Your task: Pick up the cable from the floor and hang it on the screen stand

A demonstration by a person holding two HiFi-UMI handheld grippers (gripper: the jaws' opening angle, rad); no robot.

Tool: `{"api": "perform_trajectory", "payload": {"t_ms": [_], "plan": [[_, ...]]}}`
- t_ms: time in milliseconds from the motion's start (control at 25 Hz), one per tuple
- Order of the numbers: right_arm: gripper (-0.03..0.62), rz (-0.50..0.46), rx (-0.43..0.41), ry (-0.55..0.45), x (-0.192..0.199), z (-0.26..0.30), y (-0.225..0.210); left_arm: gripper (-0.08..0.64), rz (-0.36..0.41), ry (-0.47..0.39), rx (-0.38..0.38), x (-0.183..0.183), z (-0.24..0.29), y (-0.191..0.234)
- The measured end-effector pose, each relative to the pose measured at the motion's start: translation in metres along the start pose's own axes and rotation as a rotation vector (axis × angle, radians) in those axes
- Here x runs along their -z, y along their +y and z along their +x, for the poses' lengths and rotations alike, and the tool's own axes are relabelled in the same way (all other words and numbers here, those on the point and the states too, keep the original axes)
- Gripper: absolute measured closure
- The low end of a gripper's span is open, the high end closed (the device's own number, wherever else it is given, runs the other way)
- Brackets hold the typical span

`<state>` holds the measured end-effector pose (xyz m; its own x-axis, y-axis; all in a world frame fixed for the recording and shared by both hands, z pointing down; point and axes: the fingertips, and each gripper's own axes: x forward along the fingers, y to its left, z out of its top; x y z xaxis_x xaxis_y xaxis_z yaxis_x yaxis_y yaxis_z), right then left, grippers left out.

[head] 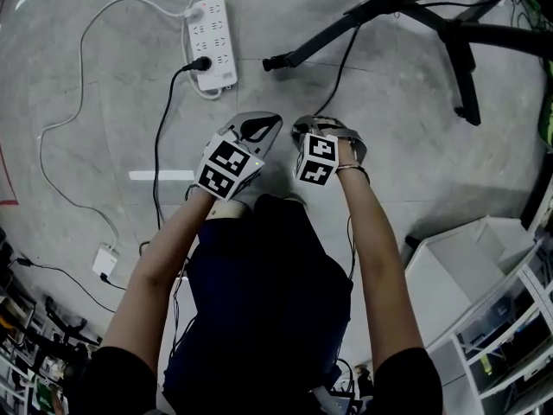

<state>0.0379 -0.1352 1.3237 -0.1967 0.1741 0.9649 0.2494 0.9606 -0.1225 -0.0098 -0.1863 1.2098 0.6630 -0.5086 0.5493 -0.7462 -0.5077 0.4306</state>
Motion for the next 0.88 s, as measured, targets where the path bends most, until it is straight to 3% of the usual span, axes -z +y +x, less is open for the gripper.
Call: {"api": "perform_trajectory", "payload": {"t_ms": [400, 600, 880], "plan": [[0.483, 0.178, 0.029, -0.070, -0.003, -0.013, -0.006, 0.552, -0.012, -0.010, -0.007, -0.010, 0.002, -0.002], [0.483, 0.306, 0.030, -0.114, -0.003, -0.044, -0.005, 0.552, -0.027, 0.001, -0.007, -0.024, -0.008, -0.013], [0.483, 0.403, 0.014, -0.165, -0.012, -0.101, 0.001, 0.552, -0.028, 0.014, 0.000, -0.059, -0.027, -0.036]]}}
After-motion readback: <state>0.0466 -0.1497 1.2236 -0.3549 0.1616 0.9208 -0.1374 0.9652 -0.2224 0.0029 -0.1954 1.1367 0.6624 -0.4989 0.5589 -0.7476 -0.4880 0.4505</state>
